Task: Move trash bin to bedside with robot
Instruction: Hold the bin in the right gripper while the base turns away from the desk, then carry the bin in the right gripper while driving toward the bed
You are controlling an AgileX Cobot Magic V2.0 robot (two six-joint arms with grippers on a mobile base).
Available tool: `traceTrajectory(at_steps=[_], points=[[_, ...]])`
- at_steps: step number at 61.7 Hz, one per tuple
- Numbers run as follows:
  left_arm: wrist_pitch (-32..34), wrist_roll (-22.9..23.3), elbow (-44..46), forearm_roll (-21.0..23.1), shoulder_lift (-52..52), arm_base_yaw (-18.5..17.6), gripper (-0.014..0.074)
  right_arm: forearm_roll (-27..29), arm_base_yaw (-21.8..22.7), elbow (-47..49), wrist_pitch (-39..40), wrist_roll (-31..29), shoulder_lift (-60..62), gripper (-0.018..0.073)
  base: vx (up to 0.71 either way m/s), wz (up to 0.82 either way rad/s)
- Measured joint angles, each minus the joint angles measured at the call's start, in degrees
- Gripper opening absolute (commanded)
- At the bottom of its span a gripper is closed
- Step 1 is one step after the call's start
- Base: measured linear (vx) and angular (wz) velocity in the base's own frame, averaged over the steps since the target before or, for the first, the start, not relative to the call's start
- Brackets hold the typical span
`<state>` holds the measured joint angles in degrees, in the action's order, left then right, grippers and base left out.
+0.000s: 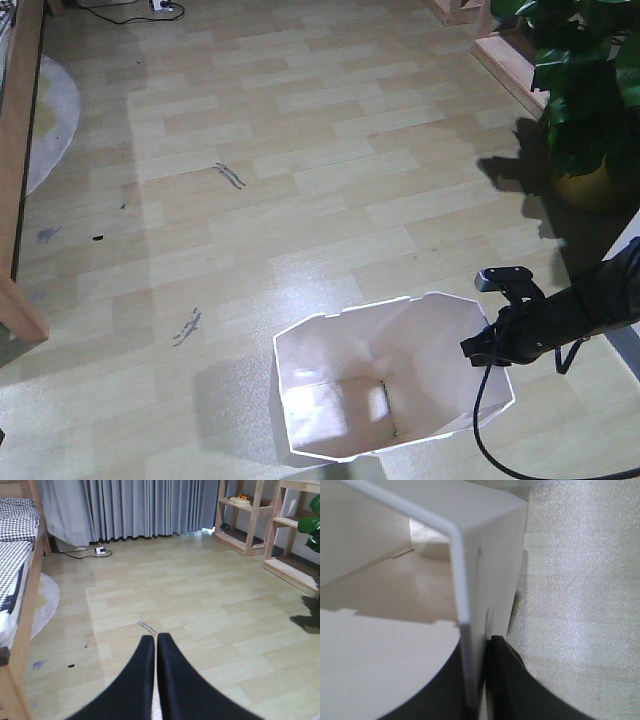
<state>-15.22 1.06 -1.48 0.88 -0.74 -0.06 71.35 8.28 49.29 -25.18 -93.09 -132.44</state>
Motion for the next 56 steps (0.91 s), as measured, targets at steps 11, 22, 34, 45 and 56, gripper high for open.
traceTrajectory(at_steps=[11,22,34,45,56], points=[[0.0,0.0,0.0,0.0,0.0,0.0,-0.0007,0.0,0.0,0.0,0.18,0.0,0.0,-0.0006,0.24,-0.04],[0.0,0.0,0.0,0.0,0.0,0.0,-0.0007,0.0,0.0,0.0,0.24,0.0,0.0,-0.0006,0.25,0.01],[0.0,0.0,0.0,0.0,0.0,0.0,-0.0007,0.0,0.0,0.0,0.24,0.0,0.0,-0.0006,0.26,0.05],[0.0,0.0,0.0,0.0,0.0,0.0,-0.0007,0.0,0.0,0.0,0.24,0.0,0.0,-0.0006,0.28,0.11],[0.0,0.0,0.0,0.0,0.0,0.0,-0.0007,0.0,0.0,0.0,0.28,0.0,0.0,-0.0006,0.3,0.17]])
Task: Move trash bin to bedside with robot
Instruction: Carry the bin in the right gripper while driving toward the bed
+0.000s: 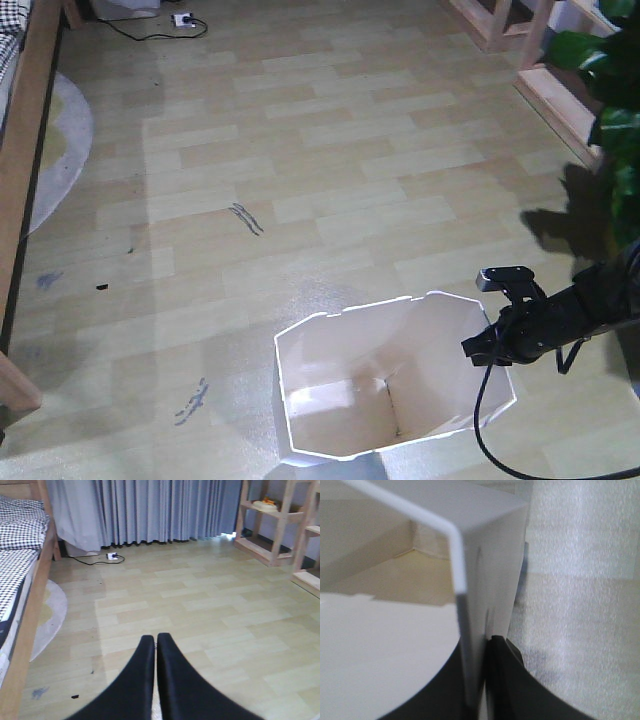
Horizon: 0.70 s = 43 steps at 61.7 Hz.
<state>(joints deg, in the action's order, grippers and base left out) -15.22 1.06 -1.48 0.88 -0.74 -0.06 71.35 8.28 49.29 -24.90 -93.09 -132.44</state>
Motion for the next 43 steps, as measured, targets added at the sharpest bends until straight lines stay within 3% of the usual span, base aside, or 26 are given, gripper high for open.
traceTrajectory(at_steps=[43], points=[[0.0,0.0,0.0,0.0,0.0,0.0,-0.0007,0.0,0.0,0.0,-0.49,0.0,0.0,-0.0006,0.28,0.13]])
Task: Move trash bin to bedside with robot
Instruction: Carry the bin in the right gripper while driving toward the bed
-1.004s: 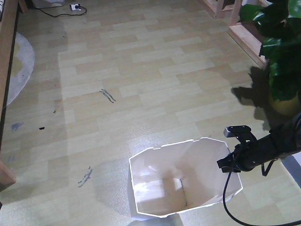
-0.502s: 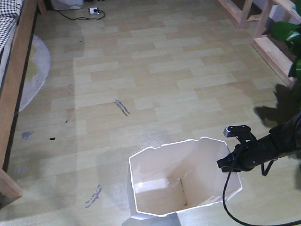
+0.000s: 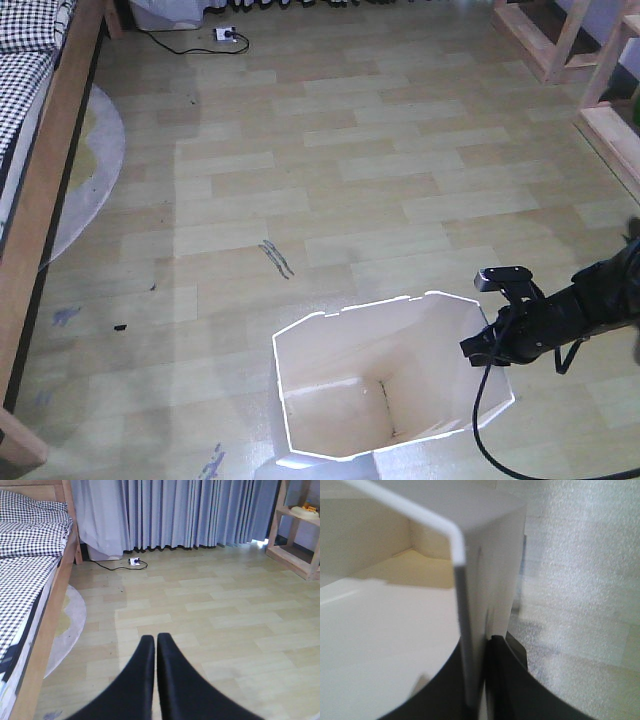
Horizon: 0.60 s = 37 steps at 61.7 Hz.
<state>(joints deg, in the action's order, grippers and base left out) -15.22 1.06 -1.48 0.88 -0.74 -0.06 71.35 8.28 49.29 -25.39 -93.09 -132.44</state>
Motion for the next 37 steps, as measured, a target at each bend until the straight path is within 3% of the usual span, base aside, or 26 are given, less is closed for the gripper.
traceTrajectory(at_steps=[37], points=[[0.0,0.0,0.0,0.0,0.0,0.0,-0.0007,0.0,0.0,0.0,0.18,0.0,0.0,-0.0006,0.27,0.0]])
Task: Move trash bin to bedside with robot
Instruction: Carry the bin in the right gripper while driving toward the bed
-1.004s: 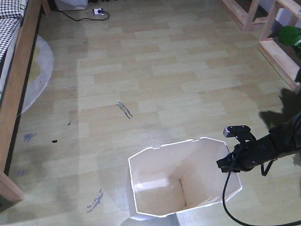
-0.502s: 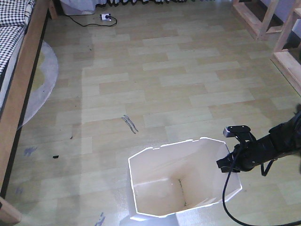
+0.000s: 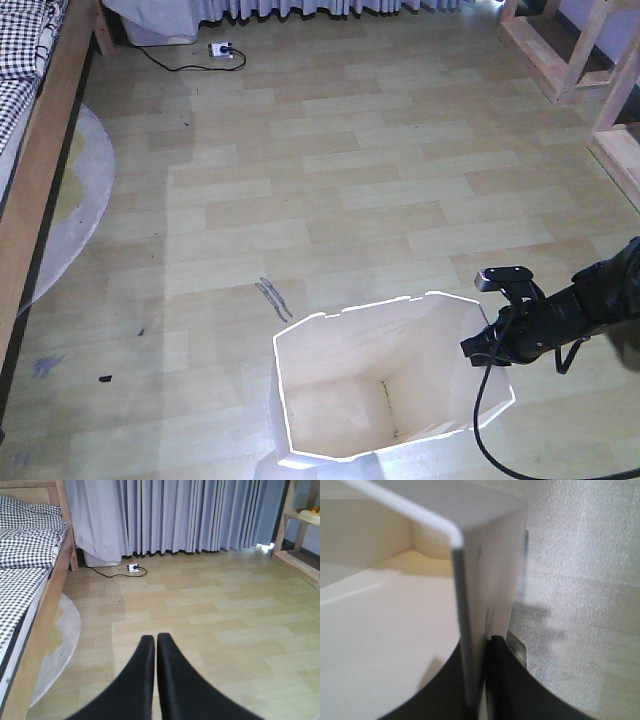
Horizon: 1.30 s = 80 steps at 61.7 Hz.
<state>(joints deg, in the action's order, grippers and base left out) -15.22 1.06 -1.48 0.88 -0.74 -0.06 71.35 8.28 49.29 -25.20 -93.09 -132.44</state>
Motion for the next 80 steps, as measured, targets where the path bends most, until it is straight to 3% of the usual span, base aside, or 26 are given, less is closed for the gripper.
traceTrajectory(at_steps=[80], points=[[0.0,0.0,0.0,0.0,0.0,0.0,-0.0007,0.0,0.0,0.0,0.19,0.0,0.0,-0.0006,0.24,0.14]])
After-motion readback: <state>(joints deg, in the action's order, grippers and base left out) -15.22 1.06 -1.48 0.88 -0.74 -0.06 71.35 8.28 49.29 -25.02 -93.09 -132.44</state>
